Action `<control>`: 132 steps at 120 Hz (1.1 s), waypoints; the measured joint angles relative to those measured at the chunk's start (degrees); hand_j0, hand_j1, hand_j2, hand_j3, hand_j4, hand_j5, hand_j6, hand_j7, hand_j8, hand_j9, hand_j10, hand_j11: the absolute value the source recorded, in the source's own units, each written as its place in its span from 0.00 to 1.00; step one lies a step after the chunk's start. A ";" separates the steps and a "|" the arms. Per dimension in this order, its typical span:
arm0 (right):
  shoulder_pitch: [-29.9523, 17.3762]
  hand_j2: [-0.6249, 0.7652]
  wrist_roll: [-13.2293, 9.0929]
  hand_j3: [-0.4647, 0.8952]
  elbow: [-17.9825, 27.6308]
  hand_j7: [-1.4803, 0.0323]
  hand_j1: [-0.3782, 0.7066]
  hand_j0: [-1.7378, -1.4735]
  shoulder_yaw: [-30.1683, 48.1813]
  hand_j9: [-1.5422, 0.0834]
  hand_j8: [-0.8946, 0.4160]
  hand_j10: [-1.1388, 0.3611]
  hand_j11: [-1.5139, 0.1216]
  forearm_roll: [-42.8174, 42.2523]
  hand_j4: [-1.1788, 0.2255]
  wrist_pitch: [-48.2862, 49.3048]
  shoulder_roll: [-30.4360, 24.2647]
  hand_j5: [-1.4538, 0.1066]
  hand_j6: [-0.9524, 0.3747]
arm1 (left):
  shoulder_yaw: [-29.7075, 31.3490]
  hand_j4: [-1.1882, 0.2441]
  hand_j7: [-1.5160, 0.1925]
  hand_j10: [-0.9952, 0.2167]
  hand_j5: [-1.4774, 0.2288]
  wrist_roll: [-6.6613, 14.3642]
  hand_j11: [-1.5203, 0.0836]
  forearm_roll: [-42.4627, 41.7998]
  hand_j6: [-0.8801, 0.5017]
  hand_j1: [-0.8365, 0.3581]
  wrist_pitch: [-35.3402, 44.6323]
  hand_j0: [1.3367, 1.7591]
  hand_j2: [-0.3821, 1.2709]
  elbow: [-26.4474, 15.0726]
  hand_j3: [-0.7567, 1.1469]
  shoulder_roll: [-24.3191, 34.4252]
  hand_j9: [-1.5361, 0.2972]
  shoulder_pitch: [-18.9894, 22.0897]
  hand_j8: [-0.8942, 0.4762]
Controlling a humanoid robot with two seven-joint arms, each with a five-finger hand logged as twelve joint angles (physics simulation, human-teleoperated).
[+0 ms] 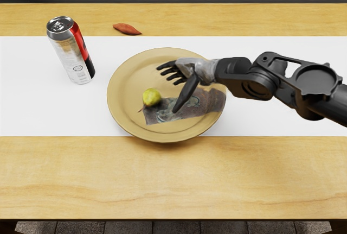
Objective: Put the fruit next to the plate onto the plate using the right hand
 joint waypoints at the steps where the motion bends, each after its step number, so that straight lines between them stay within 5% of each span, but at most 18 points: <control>1: -0.05 0.45 0.02 0.34 0.02 0.87 0.16 0.30 0.21 0.85 0.60 0.68 0.83 0.21 0.75 0.51 -0.29 0.83 0.63 | 0.00 0.82 0.87 0.80 0.85 0.00 0.93 0.00 0.62 0.97 0.00 0.76 0.23 0.00 0.40 0.00 0.82 0.00 0.64; 50: -1.50 0.45 8.11 0.34 0.15 0.96 0.04 0.30 2.75 0.94 0.67 0.75 0.91 13.71 0.83 22.27 -14.22 0.92 0.71 | 0.00 0.82 0.87 0.80 0.85 0.00 0.93 0.00 0.62 0.97 0.00 0.76 0.23 0.00 0.40 0.00 0.82 0.00 0.64; 91: -4.28 0.45 8.79 0.34 -0.32 0.98 0.03 0.30 2.67 0.95 0.68 0.76 0.92 22.20 0.84 24.03 -26.31 0.93 0.72 | -0.01 0.82 0.87 0.80 0.85 0.00 0.93 0.00 0.62 0.97 0.00 0.76 0.23 0.00 0.40 0.00 0.82 0.00 0.64; 132: -6.03 0.45 8.81 0.34 -1.42 0.98 0.03 0.30 2.62 0.95 0.68 0.76 0.93 24.04 0.84 24.10 -32.65 0.93 0.72 | -0.01 0.82 0.87 0.80 0.85 0.00 0.93 0.00 0.62 0.97 0.00 0.76 0.23 0.00 0.40 0.00 0.82 0.00 0.64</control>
